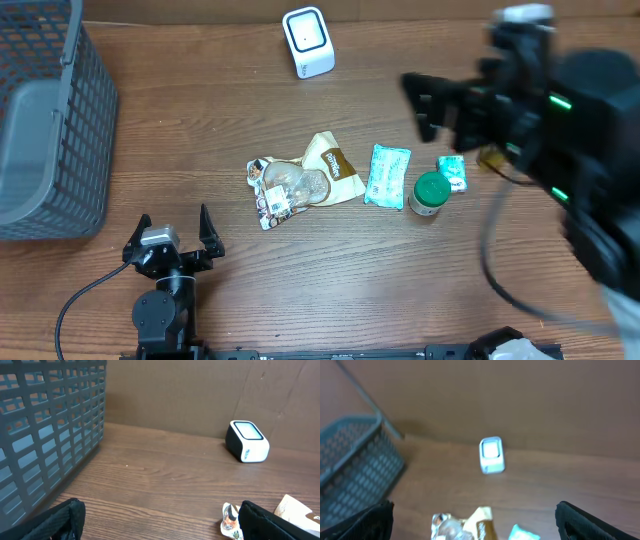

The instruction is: Scan the item barcode

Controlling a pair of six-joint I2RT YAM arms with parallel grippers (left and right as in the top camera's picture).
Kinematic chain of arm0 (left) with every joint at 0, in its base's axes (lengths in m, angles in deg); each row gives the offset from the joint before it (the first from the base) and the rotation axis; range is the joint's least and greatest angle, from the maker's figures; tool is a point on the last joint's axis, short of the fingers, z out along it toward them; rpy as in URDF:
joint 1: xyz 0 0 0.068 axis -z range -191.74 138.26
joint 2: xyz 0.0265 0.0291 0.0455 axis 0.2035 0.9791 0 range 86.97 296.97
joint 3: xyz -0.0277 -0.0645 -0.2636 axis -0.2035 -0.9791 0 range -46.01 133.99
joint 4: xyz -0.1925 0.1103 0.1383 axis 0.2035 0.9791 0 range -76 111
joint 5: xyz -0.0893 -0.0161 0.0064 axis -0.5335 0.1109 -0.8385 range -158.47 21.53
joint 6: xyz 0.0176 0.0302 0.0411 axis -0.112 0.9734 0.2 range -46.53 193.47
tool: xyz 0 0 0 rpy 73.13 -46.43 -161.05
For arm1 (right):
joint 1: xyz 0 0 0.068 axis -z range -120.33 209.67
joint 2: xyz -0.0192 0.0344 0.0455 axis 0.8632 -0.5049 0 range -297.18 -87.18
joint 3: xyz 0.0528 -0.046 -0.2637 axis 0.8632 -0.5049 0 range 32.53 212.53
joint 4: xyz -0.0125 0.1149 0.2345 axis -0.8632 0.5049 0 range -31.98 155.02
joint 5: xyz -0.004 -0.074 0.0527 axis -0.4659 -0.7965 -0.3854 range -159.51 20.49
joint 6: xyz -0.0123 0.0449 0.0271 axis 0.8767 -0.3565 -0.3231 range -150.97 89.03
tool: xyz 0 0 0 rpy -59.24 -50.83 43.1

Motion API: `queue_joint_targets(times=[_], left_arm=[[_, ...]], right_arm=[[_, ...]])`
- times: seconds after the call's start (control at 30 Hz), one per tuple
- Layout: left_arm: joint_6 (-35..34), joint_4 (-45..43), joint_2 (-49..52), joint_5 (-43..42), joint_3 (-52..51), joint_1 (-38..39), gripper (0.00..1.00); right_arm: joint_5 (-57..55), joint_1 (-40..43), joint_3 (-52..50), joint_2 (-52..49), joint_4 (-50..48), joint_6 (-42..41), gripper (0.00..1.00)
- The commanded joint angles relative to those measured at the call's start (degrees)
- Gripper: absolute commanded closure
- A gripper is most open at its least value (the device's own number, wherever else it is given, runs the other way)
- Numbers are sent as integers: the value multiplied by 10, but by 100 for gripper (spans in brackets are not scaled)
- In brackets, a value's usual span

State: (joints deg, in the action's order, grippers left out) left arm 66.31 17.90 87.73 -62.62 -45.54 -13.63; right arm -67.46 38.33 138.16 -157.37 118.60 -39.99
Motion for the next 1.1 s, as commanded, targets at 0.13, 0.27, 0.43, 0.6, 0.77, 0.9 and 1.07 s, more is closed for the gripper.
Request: queue_joint_targets(times=[0.13, 0.27, 0.43, 0.6, 0.77, 0.9, 1.07], left_arm=[[-6, -1, -5, 3, -2, -3, 0], [-6, -1, -5, 3, -2, -3, 0], [-6, -1, -5, 3, -2, -3, 0], [-6, -1, -5, 3, -2, -3, 1], [-6, -1, -5, 3, -2, -3, 0], [-6, -1, -5, 3, -2, -3, 0], [-6, -1, -5, 3, -2, -3, 0]], right_arm=[[-3, 52, 1, 136, 0, -2, 0], [-3, 54, 1, 194, 0, -2, 0], [-3, 54, 1, 236, 0, -2, 0], [-3, 54, 1, 238, 7, -2, 0], [-3, 54, 1, 243, 87, -2, 0], [-3, 54, 1, 251, 175, -2, 0], [-3, 54, 1, 266, 296, -2, 0]])
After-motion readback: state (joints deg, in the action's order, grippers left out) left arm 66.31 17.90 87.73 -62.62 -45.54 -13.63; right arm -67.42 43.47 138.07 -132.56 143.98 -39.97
